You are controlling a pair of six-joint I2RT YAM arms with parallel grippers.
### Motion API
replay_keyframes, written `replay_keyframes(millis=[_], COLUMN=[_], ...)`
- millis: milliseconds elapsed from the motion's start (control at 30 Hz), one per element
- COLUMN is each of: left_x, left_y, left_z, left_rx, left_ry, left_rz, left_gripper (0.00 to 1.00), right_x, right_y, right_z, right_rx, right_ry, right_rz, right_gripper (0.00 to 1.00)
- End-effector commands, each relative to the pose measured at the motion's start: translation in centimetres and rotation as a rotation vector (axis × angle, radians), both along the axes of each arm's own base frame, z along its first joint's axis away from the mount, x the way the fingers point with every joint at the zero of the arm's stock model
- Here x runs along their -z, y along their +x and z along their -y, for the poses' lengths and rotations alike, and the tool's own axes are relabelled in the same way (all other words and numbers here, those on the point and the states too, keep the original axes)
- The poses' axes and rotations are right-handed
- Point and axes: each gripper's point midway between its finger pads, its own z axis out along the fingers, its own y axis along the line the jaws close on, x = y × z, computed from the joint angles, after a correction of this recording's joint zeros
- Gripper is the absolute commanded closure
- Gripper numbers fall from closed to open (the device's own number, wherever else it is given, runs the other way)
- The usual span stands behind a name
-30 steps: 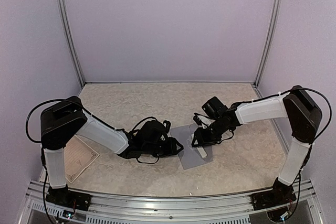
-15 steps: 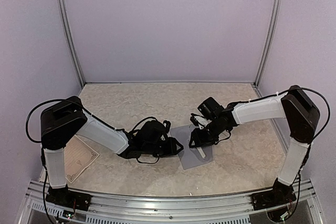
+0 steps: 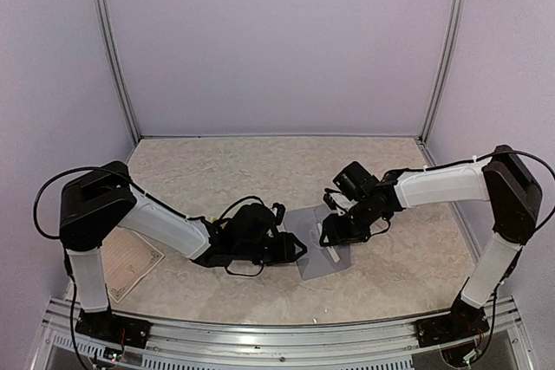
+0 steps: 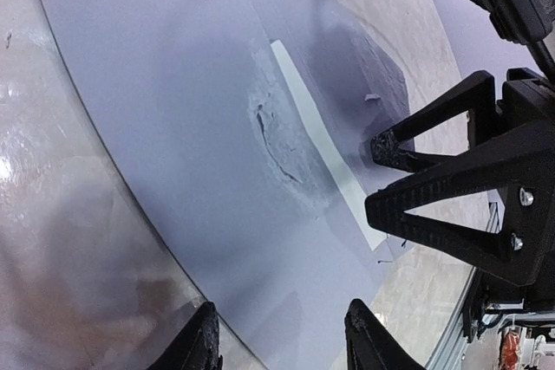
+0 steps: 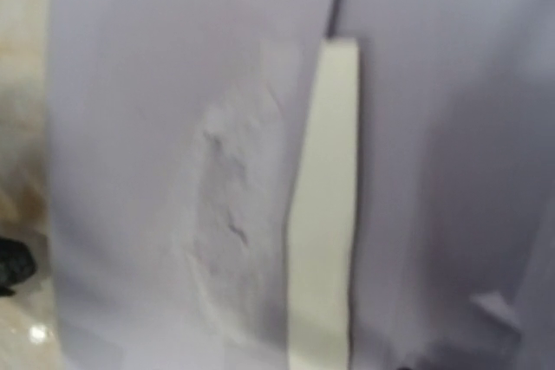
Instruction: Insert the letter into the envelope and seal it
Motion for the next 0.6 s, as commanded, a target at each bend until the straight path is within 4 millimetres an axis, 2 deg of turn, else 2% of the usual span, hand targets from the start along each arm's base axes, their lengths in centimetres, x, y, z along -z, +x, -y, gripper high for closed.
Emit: replay_keyframes(millis=[0,267,567], left_x=[0.1,0.9,1.5], left_y=[-0.9,-1.4,-1.7], left_z=[-0.4,-0.1,0.1], left_rx=[-0.006,0.003,0.012], left_ry=[0.005,-0.004,-0.003], left_rz=[-0.013,-0.035,-0.047], left_gripper=[0.54,0.54,0.55], right_x=[0.8,1.7,2.5], right_y=[-1.7,-2.5,-3.2], right_z=[0.4,0.0,-1.6], right_rx=[0.011,0.007,-0.018], right_ry=[-0.017,-0.018,-0.013], right_rz=[-0.03,-0.05,-0.067], right_gripper=[0.47,0.47,0.51])
